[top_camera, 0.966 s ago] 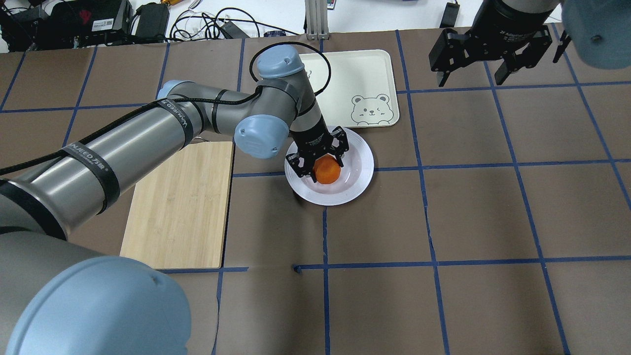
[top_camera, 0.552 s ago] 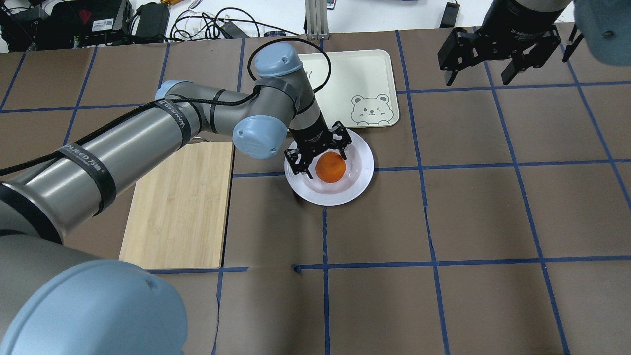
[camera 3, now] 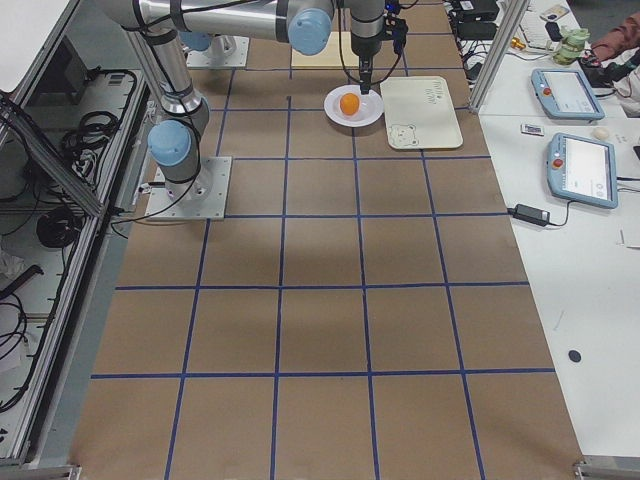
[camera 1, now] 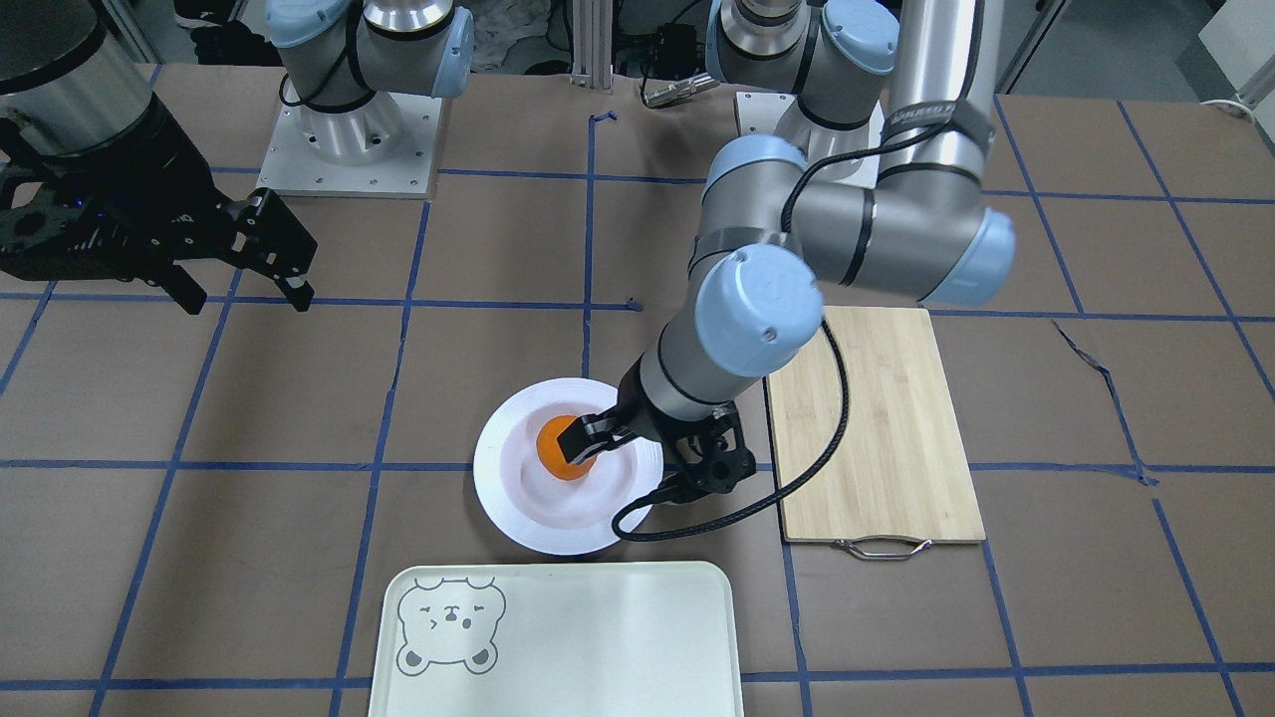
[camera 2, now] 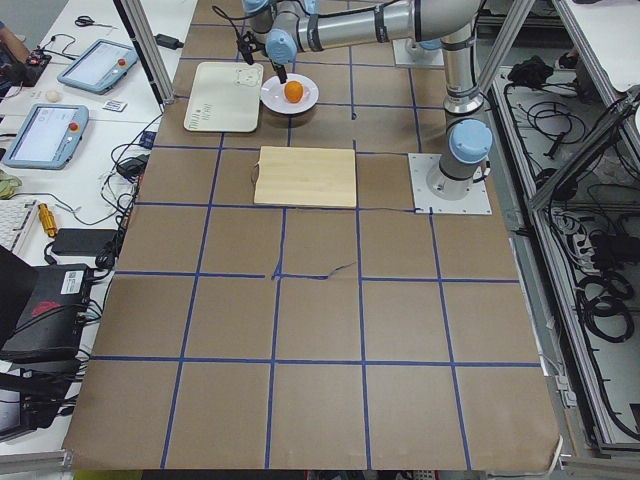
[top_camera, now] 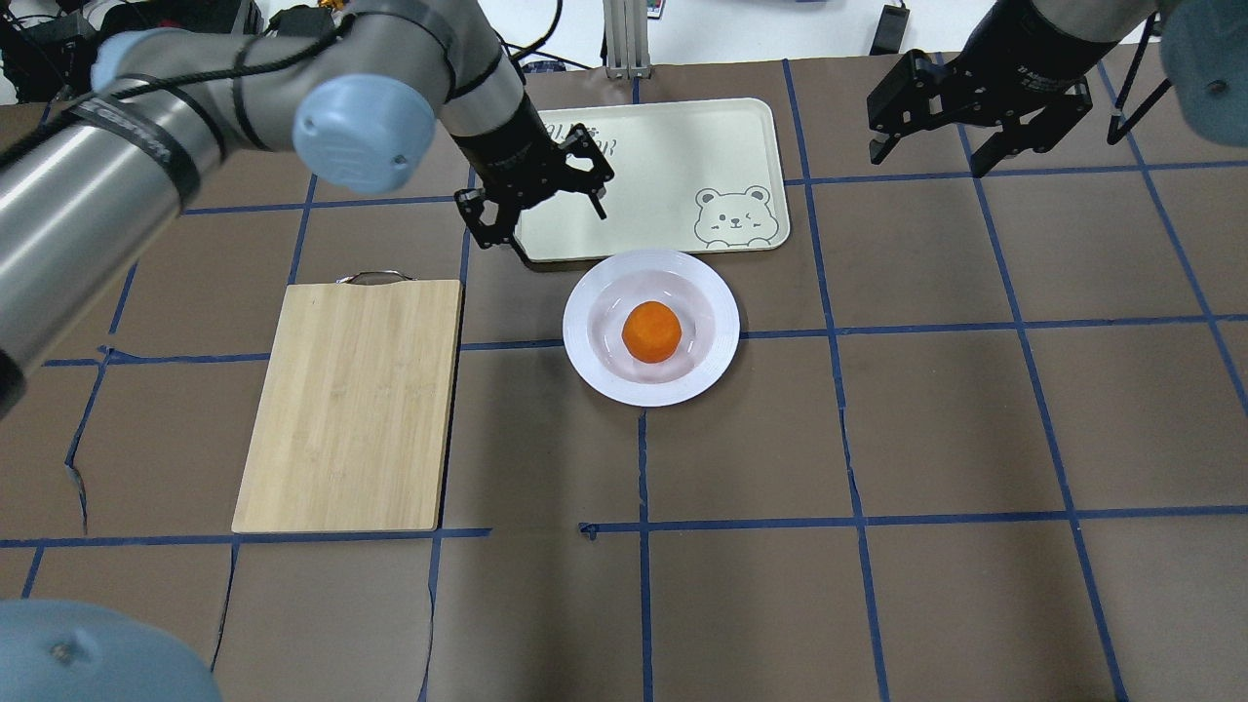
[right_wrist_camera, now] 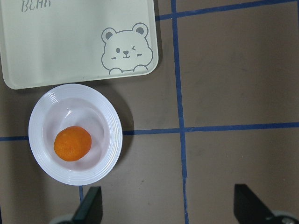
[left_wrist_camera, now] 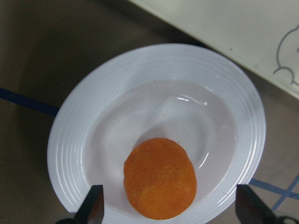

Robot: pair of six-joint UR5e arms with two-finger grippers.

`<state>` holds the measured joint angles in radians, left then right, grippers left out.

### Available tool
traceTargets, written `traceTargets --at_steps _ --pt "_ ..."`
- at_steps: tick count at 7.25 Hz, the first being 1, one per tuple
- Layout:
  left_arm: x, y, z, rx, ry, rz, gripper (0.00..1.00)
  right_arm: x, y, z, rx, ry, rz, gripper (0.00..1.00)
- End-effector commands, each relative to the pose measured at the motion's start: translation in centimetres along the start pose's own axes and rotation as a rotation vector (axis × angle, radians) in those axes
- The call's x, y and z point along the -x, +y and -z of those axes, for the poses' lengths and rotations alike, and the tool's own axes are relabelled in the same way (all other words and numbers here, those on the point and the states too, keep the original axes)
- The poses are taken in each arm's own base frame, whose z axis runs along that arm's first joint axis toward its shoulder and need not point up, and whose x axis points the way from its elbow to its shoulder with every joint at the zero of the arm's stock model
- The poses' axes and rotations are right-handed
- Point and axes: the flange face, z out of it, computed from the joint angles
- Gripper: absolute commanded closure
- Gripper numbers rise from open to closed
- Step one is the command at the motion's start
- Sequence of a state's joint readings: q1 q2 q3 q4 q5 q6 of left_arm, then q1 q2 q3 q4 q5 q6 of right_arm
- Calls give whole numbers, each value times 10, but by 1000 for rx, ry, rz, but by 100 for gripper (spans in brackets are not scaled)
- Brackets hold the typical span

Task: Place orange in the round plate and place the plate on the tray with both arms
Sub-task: 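Raise the left gripper away while the right gripper reaches to the plate rim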

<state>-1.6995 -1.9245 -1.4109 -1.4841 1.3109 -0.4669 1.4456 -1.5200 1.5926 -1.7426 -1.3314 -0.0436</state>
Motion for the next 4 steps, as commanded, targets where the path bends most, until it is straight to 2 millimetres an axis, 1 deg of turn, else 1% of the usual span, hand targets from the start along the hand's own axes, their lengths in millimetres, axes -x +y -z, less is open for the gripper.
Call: traceTargets --at_steps 1,2,3,4 --pt "47 37 89 -28 -150 -191 0 -12 7 -87 -54 -155 -10 0" --pt "54 55 115 -91 -186 -250 0 -19 19 -143 -77 -246 -50 0" --pt "56 71 132 -123 -182 -303 0 -21 31 -183 -96 -313 -90 0" --pt "57 81 140 -140 -183 -392 0 -25 34 -215 -104 -364 -92 0"
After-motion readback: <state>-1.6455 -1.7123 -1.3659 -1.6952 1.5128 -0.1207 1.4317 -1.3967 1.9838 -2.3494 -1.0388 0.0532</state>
